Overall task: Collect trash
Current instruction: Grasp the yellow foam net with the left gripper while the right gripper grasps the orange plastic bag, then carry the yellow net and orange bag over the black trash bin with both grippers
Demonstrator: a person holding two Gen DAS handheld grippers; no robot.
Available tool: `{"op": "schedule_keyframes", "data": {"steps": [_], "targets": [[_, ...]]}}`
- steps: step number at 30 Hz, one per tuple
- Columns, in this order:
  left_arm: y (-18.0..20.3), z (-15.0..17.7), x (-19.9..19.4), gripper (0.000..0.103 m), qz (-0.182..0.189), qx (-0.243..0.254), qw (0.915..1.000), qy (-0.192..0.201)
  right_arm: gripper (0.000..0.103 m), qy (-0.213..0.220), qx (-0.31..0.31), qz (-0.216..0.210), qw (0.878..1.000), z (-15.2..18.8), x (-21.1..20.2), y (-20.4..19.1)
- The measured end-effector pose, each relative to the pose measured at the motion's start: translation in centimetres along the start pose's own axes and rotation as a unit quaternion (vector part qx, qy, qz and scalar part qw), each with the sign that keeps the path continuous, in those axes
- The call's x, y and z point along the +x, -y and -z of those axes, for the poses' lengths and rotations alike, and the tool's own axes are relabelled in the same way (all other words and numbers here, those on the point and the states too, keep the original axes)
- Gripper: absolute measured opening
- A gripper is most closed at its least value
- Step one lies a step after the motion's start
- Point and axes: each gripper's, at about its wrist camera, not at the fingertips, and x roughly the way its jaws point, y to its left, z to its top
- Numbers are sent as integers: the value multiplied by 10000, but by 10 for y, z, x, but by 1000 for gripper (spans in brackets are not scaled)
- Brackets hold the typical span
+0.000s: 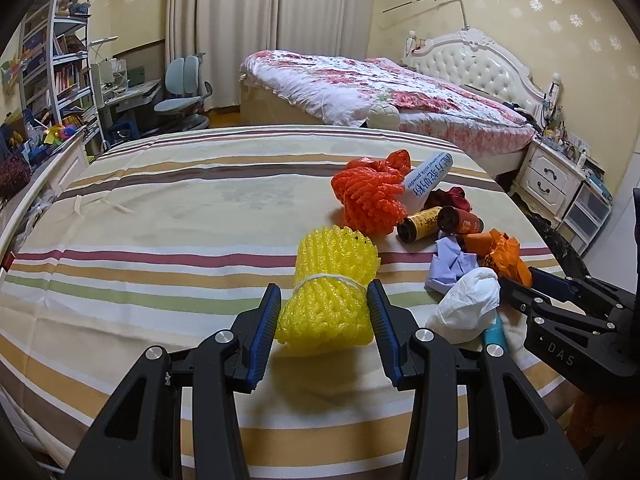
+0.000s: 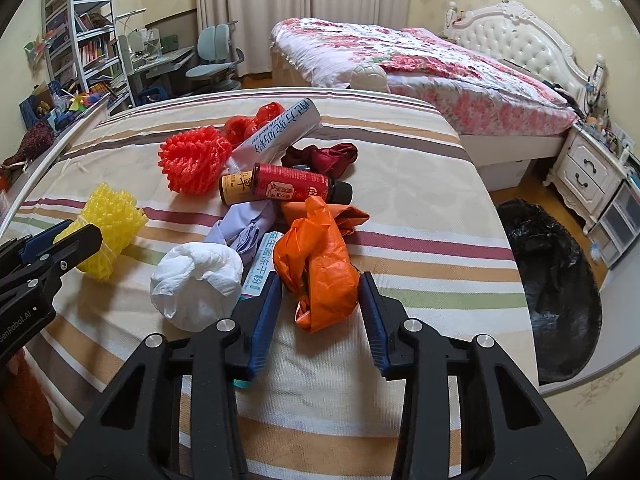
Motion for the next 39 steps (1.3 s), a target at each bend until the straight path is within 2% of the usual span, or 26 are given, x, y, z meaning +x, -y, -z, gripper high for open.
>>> {"op": "schedule_keyframes", "data": {"steps": [8, 14, 21, 28, 31, 39], "targets": [[10, -3, -12, 45, 114, 25, 9997, 219, 38, 159, 96, 13, 9998, 4, -18, 10], [33, -8, -20, 45, 332, 148, 9987, 359, 38, 331, 325, 124, 9988, 6, -36, 33], [76, -17, -16, 45, 724, 415, 9958, 372, 37, 532, 688, 505, 9949, 10, -53, 78], [135, -27, -3, 45, 1179, 792, 9891, 398, 37, 591, 1101, 1029, 9868, 17, -57, 137], [158, -31, 5, 45, 1307, 935, 9860, 454, 37, 620, 1178, 1243, 9833, 21, -57, 155], [212, -36, 32, 45, 1486, 1135, 9812, 471, 38, 585, 1444, 1480, 9766, 31, -45, 203]]}}
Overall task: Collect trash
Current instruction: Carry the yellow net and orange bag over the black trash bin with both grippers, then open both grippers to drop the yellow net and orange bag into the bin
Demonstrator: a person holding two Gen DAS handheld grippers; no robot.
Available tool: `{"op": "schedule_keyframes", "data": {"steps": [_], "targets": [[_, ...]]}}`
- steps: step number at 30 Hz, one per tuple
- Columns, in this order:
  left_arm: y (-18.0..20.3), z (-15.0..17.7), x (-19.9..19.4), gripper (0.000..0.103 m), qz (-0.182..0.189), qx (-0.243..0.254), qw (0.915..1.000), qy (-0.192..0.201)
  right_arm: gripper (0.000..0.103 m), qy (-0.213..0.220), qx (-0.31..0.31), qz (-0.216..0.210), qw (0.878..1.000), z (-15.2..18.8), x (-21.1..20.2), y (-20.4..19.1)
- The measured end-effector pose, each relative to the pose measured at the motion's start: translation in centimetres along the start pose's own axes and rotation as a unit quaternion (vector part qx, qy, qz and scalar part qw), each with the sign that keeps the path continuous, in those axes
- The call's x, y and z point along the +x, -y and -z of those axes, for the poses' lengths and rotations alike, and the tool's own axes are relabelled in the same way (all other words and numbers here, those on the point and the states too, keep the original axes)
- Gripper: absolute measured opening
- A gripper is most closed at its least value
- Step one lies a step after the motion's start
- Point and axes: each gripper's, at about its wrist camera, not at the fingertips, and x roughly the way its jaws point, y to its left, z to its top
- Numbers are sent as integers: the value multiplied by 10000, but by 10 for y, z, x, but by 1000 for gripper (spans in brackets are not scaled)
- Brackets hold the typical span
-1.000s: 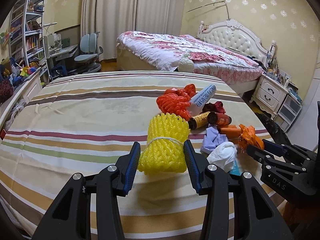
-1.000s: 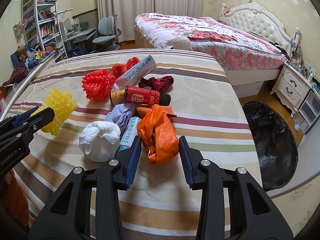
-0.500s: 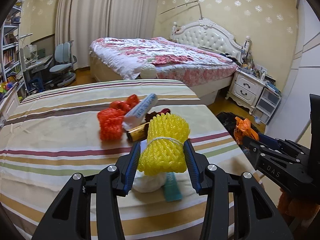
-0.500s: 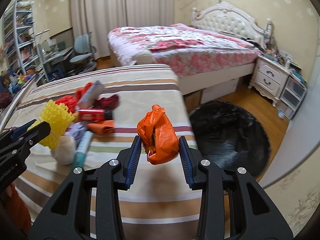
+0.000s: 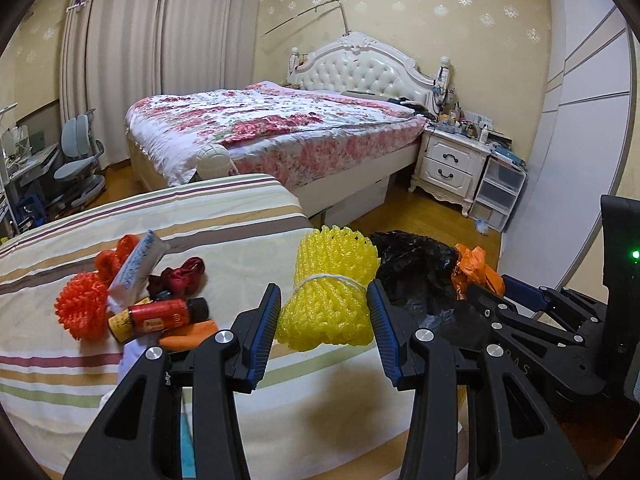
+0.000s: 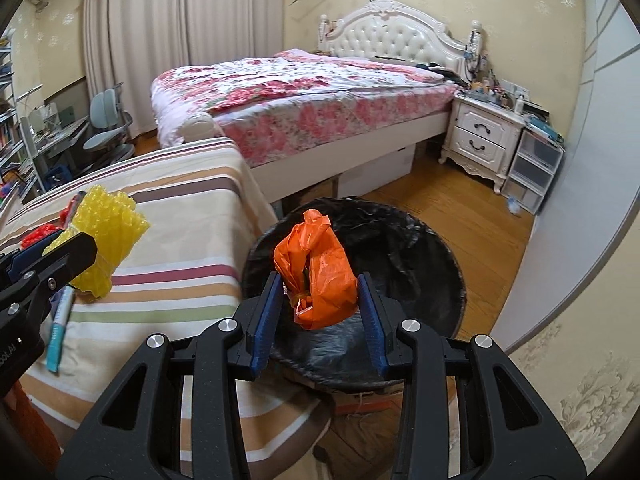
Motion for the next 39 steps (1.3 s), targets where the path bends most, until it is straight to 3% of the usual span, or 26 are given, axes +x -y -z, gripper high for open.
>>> {"op": "schedule_keyframes", "data": {"steps": [14, 27, 29, 31, 33, 39], "targets": [[34, -12, 63, 45, -22, 157, 9995, -288, 38, -91, 286, 76, 9995, -7, 32, 31], [56, -21, 90, 45, -48, 394, 9984, -401, 38, -207, 446, 97, 9987, -13, 48, 46], [56, -21, 92, 49, -76, 412, 9983, -414, 39, -196, 477, 108, 9986, -13, 49, 48], [56, -20, 93, 62, -93, 415, 9982, -433, 43, -224, 487, 95, 9985, -13, 50, 49], [56, -21, 92, 67, -100, 413, 9984, -375, 47, -202, 486, 173, 9985, -14, 50, 48], [57, -19, 86, 73, -191, 523, 9980, -298, 48, -157, 550, 236, 9981, -14, 44, 51]]}}
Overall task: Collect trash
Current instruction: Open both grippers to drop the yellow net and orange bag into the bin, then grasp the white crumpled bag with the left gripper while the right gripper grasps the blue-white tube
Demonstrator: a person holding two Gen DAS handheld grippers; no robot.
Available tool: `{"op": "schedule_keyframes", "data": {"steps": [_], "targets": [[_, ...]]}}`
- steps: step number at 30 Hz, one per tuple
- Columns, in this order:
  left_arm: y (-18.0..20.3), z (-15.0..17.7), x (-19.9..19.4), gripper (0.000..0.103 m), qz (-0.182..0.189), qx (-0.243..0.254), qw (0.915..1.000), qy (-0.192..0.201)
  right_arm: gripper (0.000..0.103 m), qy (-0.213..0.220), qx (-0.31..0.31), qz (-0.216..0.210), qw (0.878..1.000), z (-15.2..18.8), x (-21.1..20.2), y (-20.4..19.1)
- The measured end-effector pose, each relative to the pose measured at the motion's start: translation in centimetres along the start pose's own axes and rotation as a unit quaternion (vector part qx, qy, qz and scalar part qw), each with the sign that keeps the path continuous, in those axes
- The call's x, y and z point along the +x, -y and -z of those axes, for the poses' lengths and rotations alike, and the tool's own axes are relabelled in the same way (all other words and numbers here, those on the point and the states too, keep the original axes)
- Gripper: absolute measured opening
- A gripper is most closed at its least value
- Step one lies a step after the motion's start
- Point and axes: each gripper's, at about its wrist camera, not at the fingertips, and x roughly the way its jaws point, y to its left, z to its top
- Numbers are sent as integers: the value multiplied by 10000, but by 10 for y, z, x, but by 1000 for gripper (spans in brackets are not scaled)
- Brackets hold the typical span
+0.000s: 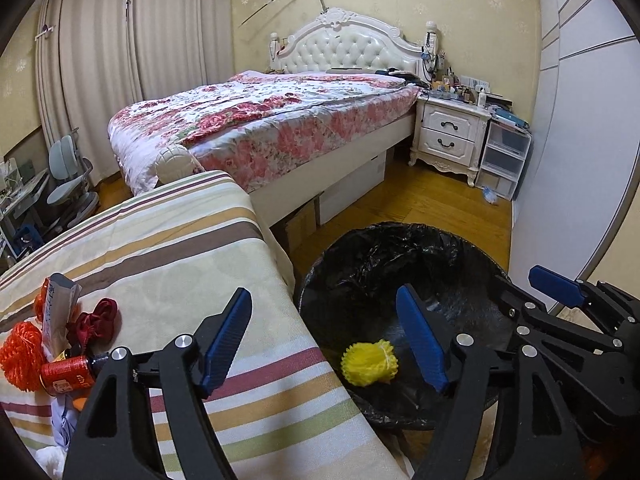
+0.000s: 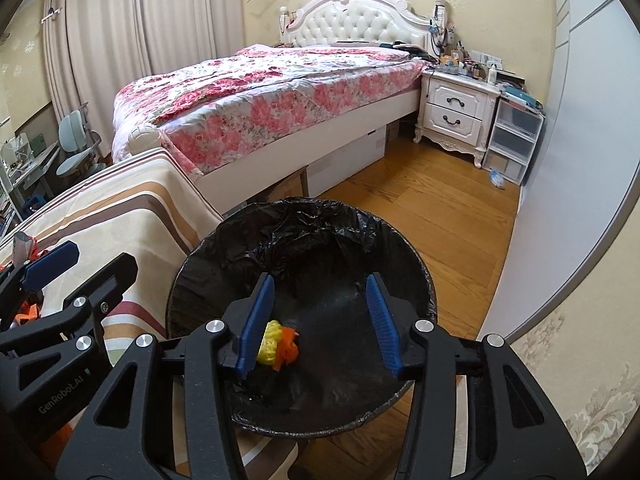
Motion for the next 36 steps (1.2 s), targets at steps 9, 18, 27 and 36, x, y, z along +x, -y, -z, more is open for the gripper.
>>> {"op": "schedule_keyframes", "data": {"steps": [9, 18, 27, 36], "targets": [[-15, 7, -26, 74, -124, -37, 9999, 2, 57, 32, 15, -39, 10000, 6, -19, -10], [-41, 30, -58, 74, -281, -163, 9994, -135, 57, -65, -228, -247, 9994, 26, -41, -41], [-79, 56, -91, 74, -661, -333, 9971, -166, 57, -157, -451, -525, 9975, 48, -59, -73], [-128, 89, -123, 74, -1132, -704, 9909, -194, 57, -196, -731, -879, 9933, 62, -72, -113]]}}
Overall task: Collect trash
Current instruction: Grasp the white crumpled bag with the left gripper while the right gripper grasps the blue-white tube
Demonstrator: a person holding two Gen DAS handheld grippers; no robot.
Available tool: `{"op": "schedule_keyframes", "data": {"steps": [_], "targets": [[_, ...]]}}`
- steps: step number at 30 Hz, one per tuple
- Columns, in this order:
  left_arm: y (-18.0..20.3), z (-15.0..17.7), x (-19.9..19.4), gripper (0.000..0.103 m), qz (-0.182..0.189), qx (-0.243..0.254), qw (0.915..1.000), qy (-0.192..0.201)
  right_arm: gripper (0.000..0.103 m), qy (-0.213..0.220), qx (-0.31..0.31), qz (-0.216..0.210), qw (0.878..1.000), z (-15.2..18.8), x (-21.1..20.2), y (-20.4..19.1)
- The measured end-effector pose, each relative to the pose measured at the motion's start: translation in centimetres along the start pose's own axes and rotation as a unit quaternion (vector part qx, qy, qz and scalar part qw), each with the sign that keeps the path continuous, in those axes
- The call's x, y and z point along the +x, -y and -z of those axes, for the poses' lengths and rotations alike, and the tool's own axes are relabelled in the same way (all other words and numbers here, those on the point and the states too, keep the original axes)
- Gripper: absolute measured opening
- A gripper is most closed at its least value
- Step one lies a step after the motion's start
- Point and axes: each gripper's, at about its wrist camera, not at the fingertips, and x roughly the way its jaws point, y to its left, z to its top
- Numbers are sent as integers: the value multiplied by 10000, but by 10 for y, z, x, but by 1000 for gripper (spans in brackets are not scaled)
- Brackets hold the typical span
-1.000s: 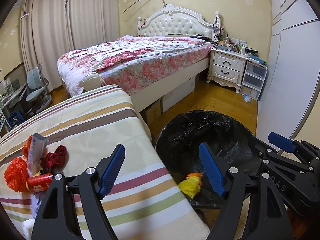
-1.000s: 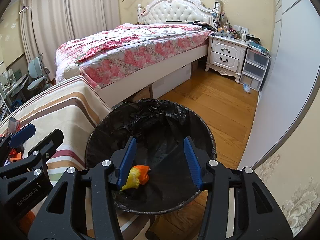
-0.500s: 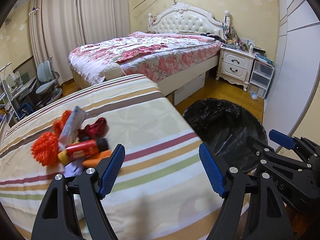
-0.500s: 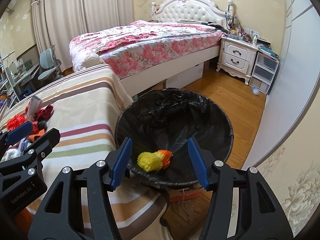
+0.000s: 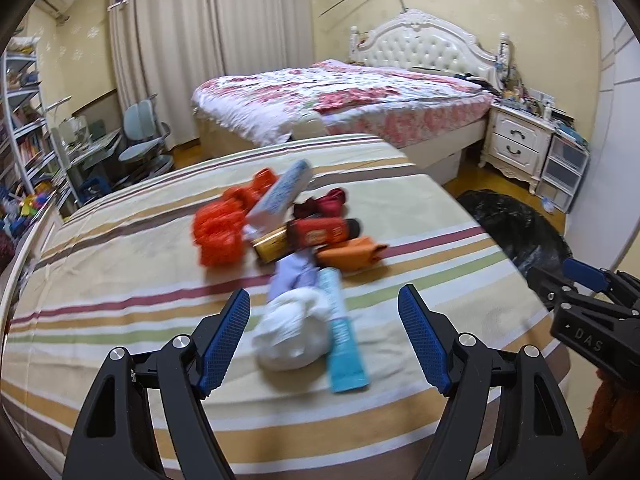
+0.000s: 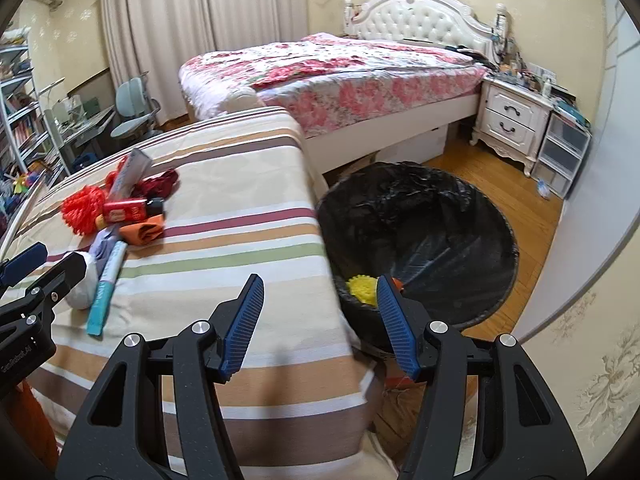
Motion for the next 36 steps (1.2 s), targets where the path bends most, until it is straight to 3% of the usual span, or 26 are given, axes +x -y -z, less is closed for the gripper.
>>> {"op": "schedule_keyframes", "data": {"steps": [6, 14, 21, 27, 36], "targets": [[-28, 14, 4, 74, -135, -222, 9996, -143, 58, -36, -195, -188, 9996, 0, 2, -26], [-40, 24, 17, 74, 165, -286, 9990, -297, 58, -71, -406, -294, 9987, 0, 3, -48], [-45, 28, 14, 38, 604, -313, 9972, -318, 58, -121, -546, -357, 9978, 0, 6, -63], [-57, 31, -3, 36, 614, -409, 9971, -210, 58, -129, -723, -482, 9961, 0, 4, -83], [-96, 38, -13, 36, 160, -785, 9967, -137, 58, -197, -1106, -823, 9903, 3, 5, -124]]}}
